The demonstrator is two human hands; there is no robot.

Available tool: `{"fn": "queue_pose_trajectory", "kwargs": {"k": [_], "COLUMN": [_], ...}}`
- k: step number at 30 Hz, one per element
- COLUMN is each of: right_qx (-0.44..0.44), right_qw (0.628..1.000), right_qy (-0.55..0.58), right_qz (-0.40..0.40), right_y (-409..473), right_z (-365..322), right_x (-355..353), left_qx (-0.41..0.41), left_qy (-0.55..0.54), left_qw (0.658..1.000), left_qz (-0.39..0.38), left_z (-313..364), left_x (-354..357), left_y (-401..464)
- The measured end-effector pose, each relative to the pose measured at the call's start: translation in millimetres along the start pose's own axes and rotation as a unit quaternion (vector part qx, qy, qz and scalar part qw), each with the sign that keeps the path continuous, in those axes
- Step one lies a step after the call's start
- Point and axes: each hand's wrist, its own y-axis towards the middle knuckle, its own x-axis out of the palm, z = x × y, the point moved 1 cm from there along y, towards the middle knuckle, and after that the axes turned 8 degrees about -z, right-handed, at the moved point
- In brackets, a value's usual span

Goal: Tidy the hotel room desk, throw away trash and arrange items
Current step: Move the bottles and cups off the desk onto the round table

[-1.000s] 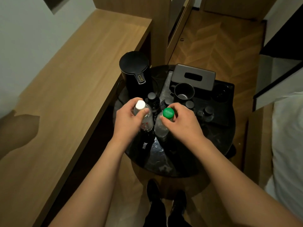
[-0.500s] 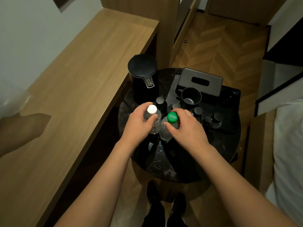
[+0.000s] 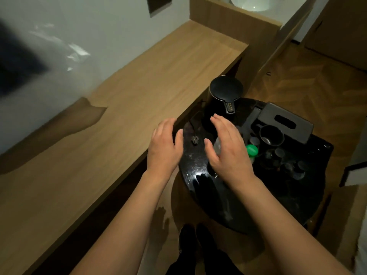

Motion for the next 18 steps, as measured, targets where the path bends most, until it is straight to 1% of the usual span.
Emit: {"fn": "queue_pose_trajectory", "kwargs": {"k": [4,9,14,18], "right_qx": [-0.062,-0.172,-0.277,-0.357], "right_qw": [0.995,0.969,0.923,0.875], "right_qy": [0.05,0.103,0.146,0.159], "right_qz": [-0.061,-0.146,-0.221,-0.285], "right_y": [15,21,2,-31], "right_z": [-33,-91,-161,-223], "right_x": [22,56,92,115], "left_qx": [-0.076,-0.204,-0.314,-0.393], "left_qy": [0.028,0.045,0.054,0.063], "left_qw": [0.996,0.971,0.922,0.867], "left_qz": [0.044,0.12,0.22,0.301], "left_z": [-26,-58,-88,-109], "left_x": [-31,-74,-112,-140], "left_y": [-25,-88,-173,-254]}}
